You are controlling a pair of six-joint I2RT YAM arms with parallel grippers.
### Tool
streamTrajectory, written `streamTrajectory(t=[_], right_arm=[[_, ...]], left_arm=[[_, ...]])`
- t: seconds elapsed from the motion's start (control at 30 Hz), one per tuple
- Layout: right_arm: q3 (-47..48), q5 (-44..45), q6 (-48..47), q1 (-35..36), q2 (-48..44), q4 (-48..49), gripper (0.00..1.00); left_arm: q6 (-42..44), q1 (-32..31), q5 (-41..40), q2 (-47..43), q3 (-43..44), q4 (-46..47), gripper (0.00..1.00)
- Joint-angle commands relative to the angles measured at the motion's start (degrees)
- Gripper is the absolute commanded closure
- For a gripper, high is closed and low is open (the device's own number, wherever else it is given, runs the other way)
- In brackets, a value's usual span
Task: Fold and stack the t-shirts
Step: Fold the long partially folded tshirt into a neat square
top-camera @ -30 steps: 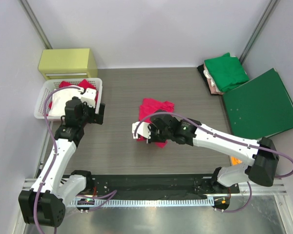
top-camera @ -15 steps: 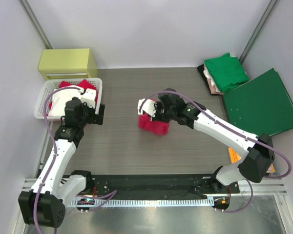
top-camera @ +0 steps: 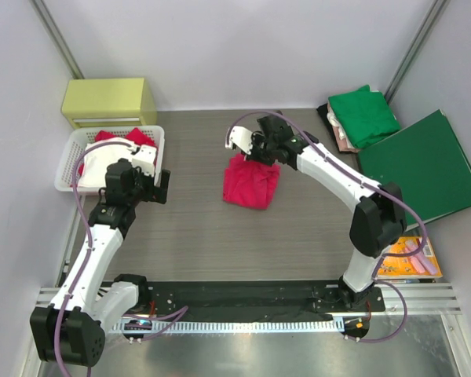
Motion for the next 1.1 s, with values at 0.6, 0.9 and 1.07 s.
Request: streamTrajectory(t=[0.6,0.9,1.07], right_arm=[[3.97,14.25,1.59,-4.23,11.31,24.20,0.27],[0.99,21.29,11.78,-4.49,5.87,27.46,0.29],[-3.31,10.33,23.90,-4.58,-1.33,19.11,0.99]], left_arm=[[-0.63,0.40,3.48,0.01,-0.66,-0.08,0.00],[-1.07,0.40,4.88,0.27,-0.66,-0.43,0.00],[-0.89,0.40,5.24,0.45,-1.01,-0.17,0.00]])
